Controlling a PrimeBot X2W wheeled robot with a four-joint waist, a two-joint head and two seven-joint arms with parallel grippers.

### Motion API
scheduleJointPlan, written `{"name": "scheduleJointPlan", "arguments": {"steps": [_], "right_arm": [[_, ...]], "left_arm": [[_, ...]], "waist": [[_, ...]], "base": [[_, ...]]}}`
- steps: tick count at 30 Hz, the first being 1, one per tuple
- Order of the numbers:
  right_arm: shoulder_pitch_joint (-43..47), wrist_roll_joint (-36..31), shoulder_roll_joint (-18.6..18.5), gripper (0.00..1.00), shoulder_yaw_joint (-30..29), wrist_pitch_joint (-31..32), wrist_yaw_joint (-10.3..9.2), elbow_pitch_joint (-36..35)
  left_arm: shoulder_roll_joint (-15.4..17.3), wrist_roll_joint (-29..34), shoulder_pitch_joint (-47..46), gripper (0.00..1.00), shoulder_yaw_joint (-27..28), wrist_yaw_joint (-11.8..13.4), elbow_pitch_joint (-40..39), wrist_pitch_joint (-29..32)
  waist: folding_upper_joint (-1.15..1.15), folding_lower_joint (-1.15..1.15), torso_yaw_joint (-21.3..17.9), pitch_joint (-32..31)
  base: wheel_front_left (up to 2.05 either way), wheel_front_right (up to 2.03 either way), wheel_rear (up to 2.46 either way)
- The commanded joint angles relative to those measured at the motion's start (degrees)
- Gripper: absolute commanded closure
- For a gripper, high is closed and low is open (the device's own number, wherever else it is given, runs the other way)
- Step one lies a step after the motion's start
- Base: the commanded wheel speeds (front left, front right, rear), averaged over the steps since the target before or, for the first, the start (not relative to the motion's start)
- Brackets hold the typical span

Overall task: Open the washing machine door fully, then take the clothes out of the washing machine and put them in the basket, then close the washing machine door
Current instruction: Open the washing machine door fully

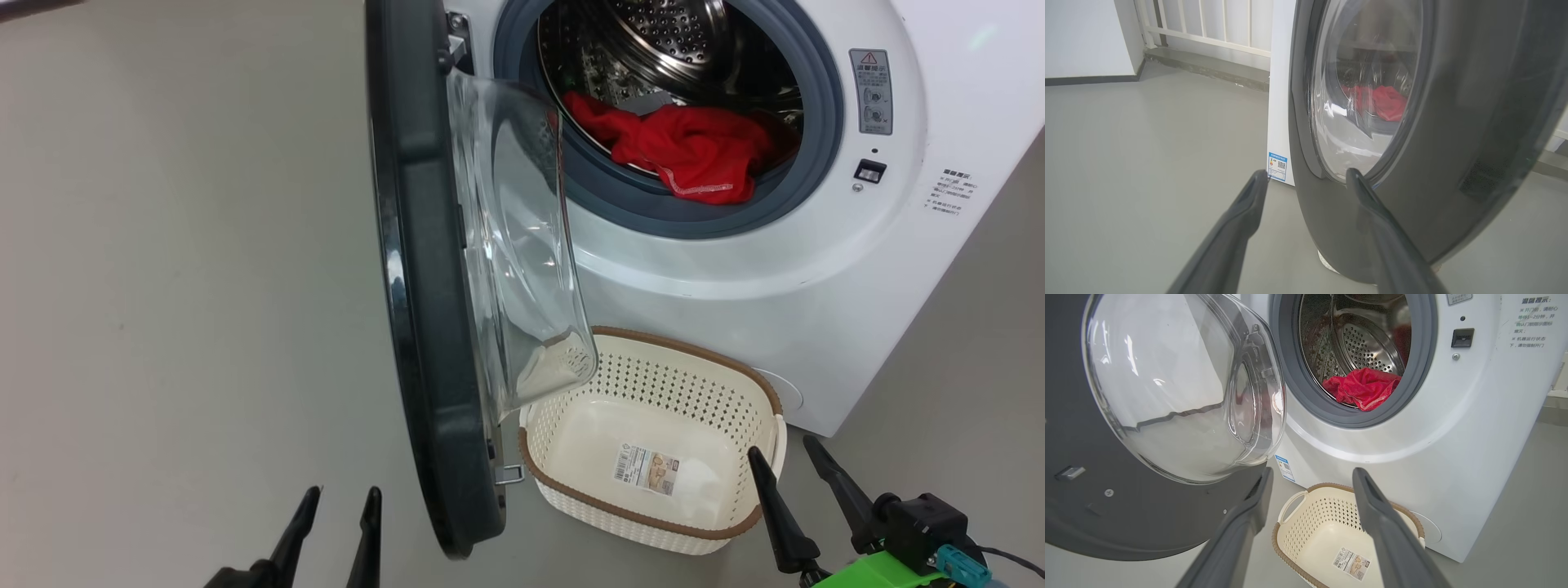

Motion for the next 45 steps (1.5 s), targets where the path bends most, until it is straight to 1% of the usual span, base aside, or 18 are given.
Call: {"name": "scheduleJointPlan", "arguments": {"steps": [1, 2, 3, 4, 8, 11, 13, 16, 18, 20, 23, 26, 28, 29, 34, 39, 41, 45], "right_arm": [[-0.2, -0.7, -0.3, 0.0, 1.1, -0.5, 0.43, -1.6], [-0.2, -0.7, -0.2, 0.0, 1.1, -0.5, 0.43, -1.7], [-0.2, -0.7, -0.2, 0.0, 1.0, -0.5, 0.43, -1.8], [-0.2, -0.7, -0.2, 0.0, 1.0, -0.5, 0.43, -1.8], [-0.1, -0.7, -0.1, 0.0, 1.0, -0.5, 0.43, -1.9], [-0.1, -0.7, -0.1, 0.0, 1.1, -0.5, 0.43, -2.1], [-0.1, -0.7, -0.1, 0.0, 1.0, -0.5, 0.43, -2.2], [-0.1, -0.6, -0.1, 0.0, 0.9, -0.5, 0.43, -2.3], [-0.2, -0.6, -0.1, 0.0, 0.8, -0.5, 0.43, -2.4], [-0.2, -0.6, -0.2, 0.0, 0.8, -0.5, 0.43, -2.5], [-0.3, -0.6, -0.1, 0.0, 0.8, -0.5, 0.43, -2.5], [-0.3, -0.6, 0.0, 0.0, 0.9, -0.5, 0.43, -2.6], [-0.3, -0.6, 0.0, 0.0, 0.9, -0.5, 0.43, -2.6], [-0.3, -0.6, 0.0, 0.0, 0.9, -0.5, 0.43, -2.6], [-0.5, -0.6, 0.0, 0.0, 0.9, -0.5, 0.43, -2.6], [-0.7, -0.4, -0.1, 0.0, 0.9, -0.5, 0.43, -2.6], [-0.7, -0.4, -0.1, 0.0, 0.9, -0.5, 0.43, -2.6], [-0.8, -0.5, -0.1, 0.0, 0.8, -0.5, 0.43, -2.7]], "left_arm": [[0.4, 0.1, -1.0, 0.0, 2.1, 0.1, -2.0, -0.7], [0.4, -0.4, -1.1, 0.05, 2.2, 0.0, -2.3, -0.7], [0.4, -0.5, -1.1, 0.63, 2.3, -0.1, -2.6, -0.7], [0.4, -0.6, -1.2, 1.0, 2.5, -0.1, -3.2, -0.7], [0.4, -1.4, -2.0, 1.0, 4.6, 0.6, -7.9, -0.7], [0.4, -1.3, -3.1, 1.0, 6.3, 1.2, -14.7, -0.7], [0.4, -1.1, -4.1, 1.0, 6.4, 1.5, -19.9, -0.7], [0.4, -0.6, -5.9, 1.0, 4.5, 1.8, -27.5, -0.7], [0.4, 0.0, -6.8, 1.0, 2.0, 1.8, -31.6, -0.7], [0.4, 1.1, -7.0, 1.0, -1.7, 1.3, -33.8, -0.7], [0.4, 2.7, -6.5, 1.0, -7.9, 0.1, -32.9, -0.7], [0.4, 2.6, -5.2, 1.0, -12.8, -0.8, -28.2, -0.7], [0.4, 0.5, -4.4, 1.0, -14.8, -1.2, -24.1, -0.7], [0.4, 0.5, -4.4, 1.0, -14.8, -1.2, -24.1, -0.7], [0.4, -3.0, -4.3, 1.0, -15.7, -1.9, -15.9, -0.7], [0.4, -5.1, -5.5, 1.0, -14.6, -2.3, -9.0, -0.7], [0.4, -6.2, -5.9, 1.0, -13.7, -2.0, -7.8, -0.7], [0.4, -7.7, -6.1, 1.0, -11.2, -0.7, -7.2, -0.7]], "waist": [[0.0, 0.0, 0.0, 0.0], [0.0, 0.0, 0.0, 0.0], [0.0, 0.0, 0.0, 0.0], [0.0, 0.0, 0.0, 0.0], [0.0, 0.0, -0.1, -0.2], [0.0, 0.0, -0.1, -0.2], [0.0, 0.0, -0.1, -0.1], [0.0, 0.0, -0.2, -0.1], [0.0, 0.0, -0.3, -0.1], [0.0, 0.0, -0.5, -0.1], [0.0, 0.0, -0.9, -0.1], [0.0, 0.0, -1.2, -0.2], [0.0, 0.0, -1.3, -0.1], [0.0, 0.0, -1.3, -0.1], [0.0, 0.0, -1.3, 0.6], [0.0, 0.0, -1.3, 1.0], [0.0, 0.0, -1.3, 1.0], [0.0, 0.0, -1.1, 1.3]], "base": [[0.0, 0.0, 0.0], [0.0, 0.0, 0.0], [0.0, 0.0, 0.0], [0.0, 0.0, 0.0], [0.0, 0.0, 0.0], [0.0, 0.0, 0.0], [0.0, 0.0, 0.0], [0.0, 0.0, 0.0], [0.0, 0.0, 0.0], [0.0, 0.0, 0.0], [0.0, 0.0, 0.0], [0.0, 0.0, 0.0], [0.0, 0.0, 0.0], [0.0, 0.0, 0.0], [0.0, 0.0, 0.0], [0.0, 0.0, 0.0], [0.0, 0.0, 0.0], [0.0, 0.0, 0.0]]}}
